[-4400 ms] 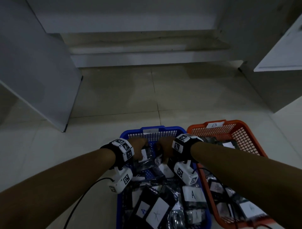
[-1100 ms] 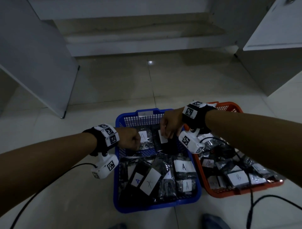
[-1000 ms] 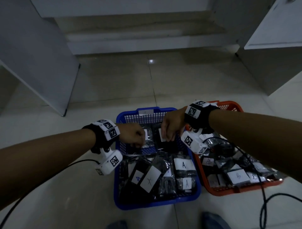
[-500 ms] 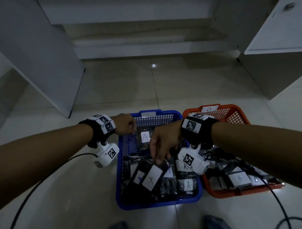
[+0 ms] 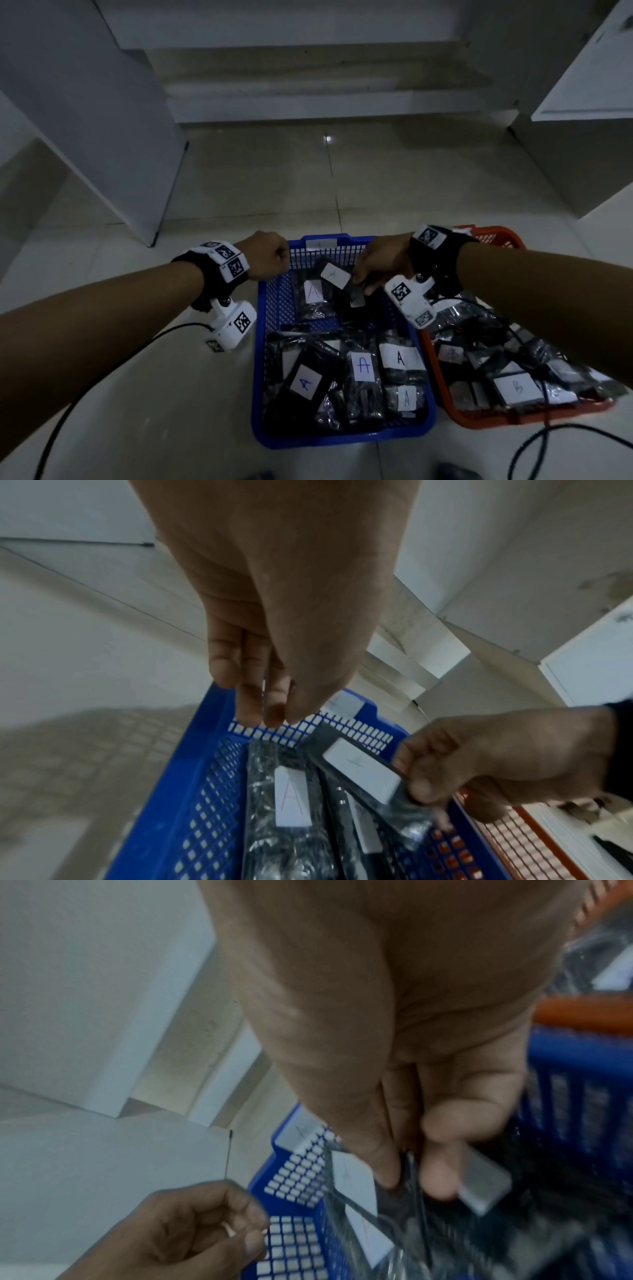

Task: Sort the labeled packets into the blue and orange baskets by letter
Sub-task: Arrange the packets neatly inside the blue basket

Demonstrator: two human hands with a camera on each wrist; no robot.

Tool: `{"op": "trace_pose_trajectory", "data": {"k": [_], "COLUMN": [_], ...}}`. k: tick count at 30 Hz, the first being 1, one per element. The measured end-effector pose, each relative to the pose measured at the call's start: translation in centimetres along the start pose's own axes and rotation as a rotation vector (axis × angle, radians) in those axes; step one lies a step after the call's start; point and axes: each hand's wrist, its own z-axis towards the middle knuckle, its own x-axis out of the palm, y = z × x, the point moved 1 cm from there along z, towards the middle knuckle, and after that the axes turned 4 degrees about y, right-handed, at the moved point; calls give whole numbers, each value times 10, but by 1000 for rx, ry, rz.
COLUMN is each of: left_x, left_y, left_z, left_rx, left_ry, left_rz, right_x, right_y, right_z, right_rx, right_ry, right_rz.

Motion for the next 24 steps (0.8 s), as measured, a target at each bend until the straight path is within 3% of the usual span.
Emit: {"op": "trace_pose_trajectory", "data": {"k": [3,8,15,21,24], "left_x": [6,7,19,23,24], "left_y": [-4,4,27,33,34], "left_z": [2,4,4,2,1], "left_rx": [8,-9,-47,-13,-4], "left_ry": [49,-48,-69,-90,-89], "left_rz": [48,240,164,120,122], "right_x": [11,42,71,85,88], "right_y": [-5,11,40,38,37], "right_z": [25,45,73,100,103], "right_rx": [15,108,79,55,25], "right_ry": [-14,276,359,244,137], "right_rz": [-31,33,170,41,104]}}
